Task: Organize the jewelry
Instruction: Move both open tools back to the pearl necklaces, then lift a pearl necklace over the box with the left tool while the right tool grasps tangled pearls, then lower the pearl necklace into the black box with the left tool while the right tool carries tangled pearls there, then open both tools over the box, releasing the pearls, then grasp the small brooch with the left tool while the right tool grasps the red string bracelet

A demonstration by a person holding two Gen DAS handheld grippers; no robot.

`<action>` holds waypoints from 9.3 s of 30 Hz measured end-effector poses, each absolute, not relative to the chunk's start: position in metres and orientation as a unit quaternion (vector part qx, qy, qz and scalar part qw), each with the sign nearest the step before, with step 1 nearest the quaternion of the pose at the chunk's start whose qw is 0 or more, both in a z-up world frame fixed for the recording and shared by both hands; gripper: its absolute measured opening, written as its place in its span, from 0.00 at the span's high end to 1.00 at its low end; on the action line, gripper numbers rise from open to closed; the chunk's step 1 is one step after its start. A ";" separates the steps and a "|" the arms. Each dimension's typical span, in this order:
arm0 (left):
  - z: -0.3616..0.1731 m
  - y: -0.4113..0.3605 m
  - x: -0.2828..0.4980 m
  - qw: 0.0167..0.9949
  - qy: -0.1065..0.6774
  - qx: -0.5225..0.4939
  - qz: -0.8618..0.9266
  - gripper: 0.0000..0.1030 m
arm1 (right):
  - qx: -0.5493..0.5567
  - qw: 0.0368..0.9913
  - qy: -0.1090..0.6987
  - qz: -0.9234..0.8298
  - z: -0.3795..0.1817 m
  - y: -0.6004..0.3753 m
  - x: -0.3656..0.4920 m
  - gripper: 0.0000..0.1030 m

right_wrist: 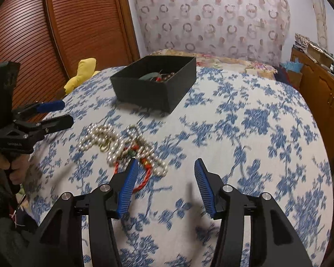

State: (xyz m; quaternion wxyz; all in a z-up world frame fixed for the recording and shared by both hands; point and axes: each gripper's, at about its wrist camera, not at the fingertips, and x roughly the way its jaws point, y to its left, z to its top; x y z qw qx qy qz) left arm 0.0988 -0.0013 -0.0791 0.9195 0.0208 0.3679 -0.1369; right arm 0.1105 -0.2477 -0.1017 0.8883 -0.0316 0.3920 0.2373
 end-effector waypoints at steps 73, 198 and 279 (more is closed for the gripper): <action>0.043 -0.005 0.070 0.952 0.245 0.013 -0.181 0.94 | -0.082 0.881 0.380 0.270 -0.104 -0.213 0.104 0.56; 0.117 -0.044 0.184 0.961 0.220 0.019 -0.169 0.94 | -0.118 0.914 0.290 0.256 0.019 -0.198 0.167 0.96; -0.098 -0.005 0.068 0.898 0.391 0.068 -0.191 0.24 | -0.107 0.864 0.417 0.262 -0.116 -0.206 0.115 0.64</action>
